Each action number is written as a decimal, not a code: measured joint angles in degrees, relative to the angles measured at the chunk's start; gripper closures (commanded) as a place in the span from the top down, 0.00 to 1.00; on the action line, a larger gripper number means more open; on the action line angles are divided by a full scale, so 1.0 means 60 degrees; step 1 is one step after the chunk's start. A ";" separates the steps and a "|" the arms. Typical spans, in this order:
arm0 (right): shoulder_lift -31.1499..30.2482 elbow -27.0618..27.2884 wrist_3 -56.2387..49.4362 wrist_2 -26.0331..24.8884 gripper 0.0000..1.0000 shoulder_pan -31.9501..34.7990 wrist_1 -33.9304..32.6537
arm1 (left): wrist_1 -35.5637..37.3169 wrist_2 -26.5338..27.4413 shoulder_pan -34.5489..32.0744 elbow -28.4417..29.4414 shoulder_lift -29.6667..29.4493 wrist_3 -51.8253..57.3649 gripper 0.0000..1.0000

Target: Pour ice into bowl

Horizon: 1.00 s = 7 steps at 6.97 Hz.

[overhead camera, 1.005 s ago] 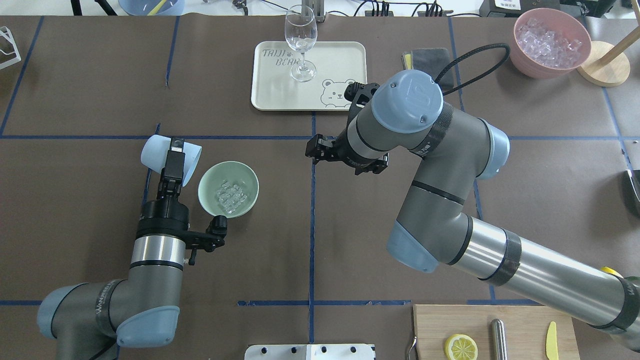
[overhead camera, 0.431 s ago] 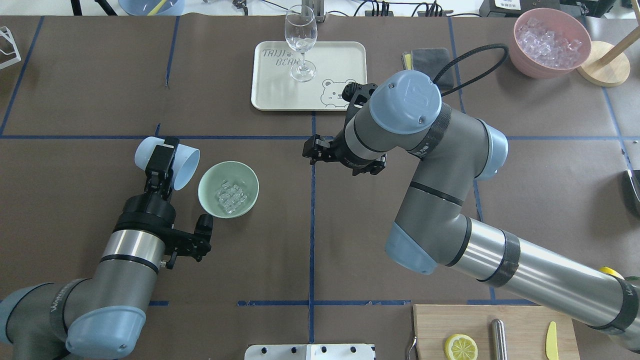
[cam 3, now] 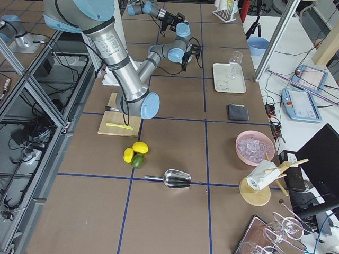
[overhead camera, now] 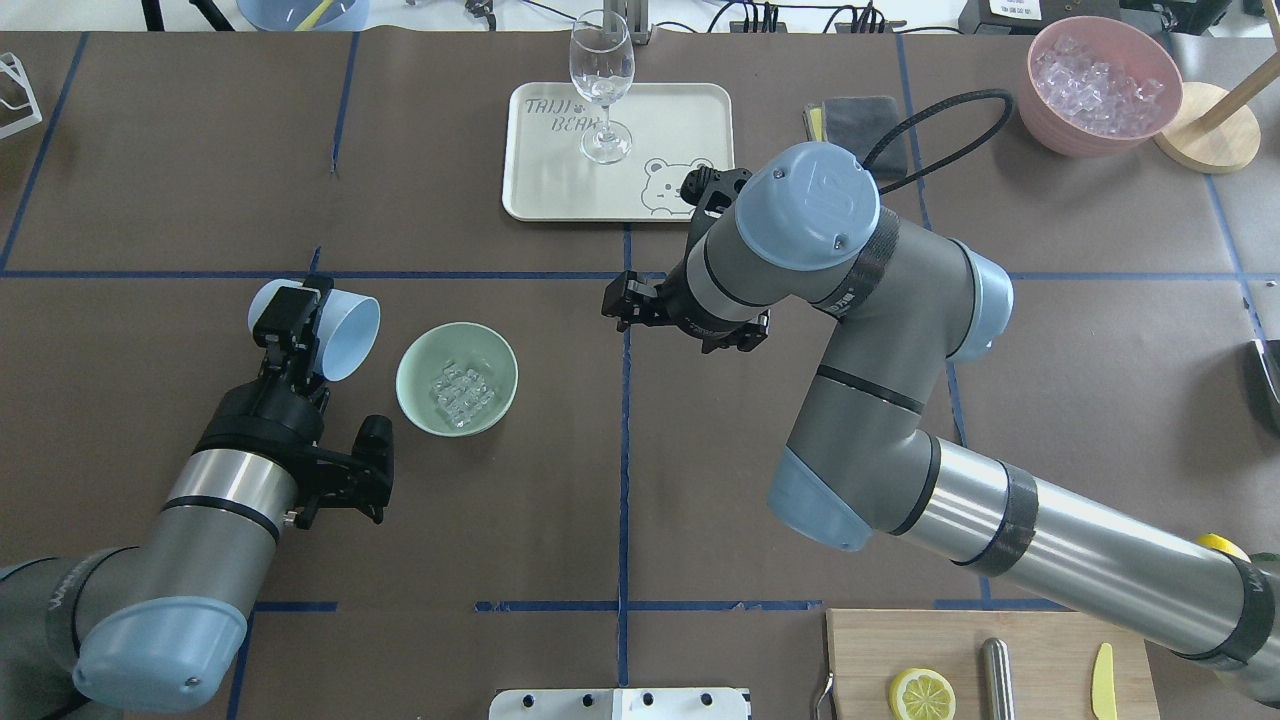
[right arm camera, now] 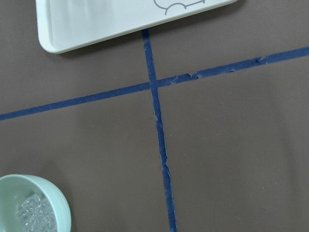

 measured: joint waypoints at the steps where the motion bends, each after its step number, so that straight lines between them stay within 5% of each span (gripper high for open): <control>1: 0.0005 0.0005 0.0001 -0.0004 1.00 -0.0017 -0.0003 | -0.0182 -0.0217 -0.0055 -0.0195 0.0509 -0.1217 0.00; 4: 0.0012 0.0006 0.0014 -0.0031 1.00 -0.0113 -0.0007 | -0.2024 -0.0934 -0.0403 0.0049 0.2723 -0.4982 0.00; 7: 0.0031 0.0016 0.0016 -0.0095 1.00 -0.0230 -0.0007 | -0.8311 -0.1131 -0.0580 0.2777 0.4448 -0.5379 0.00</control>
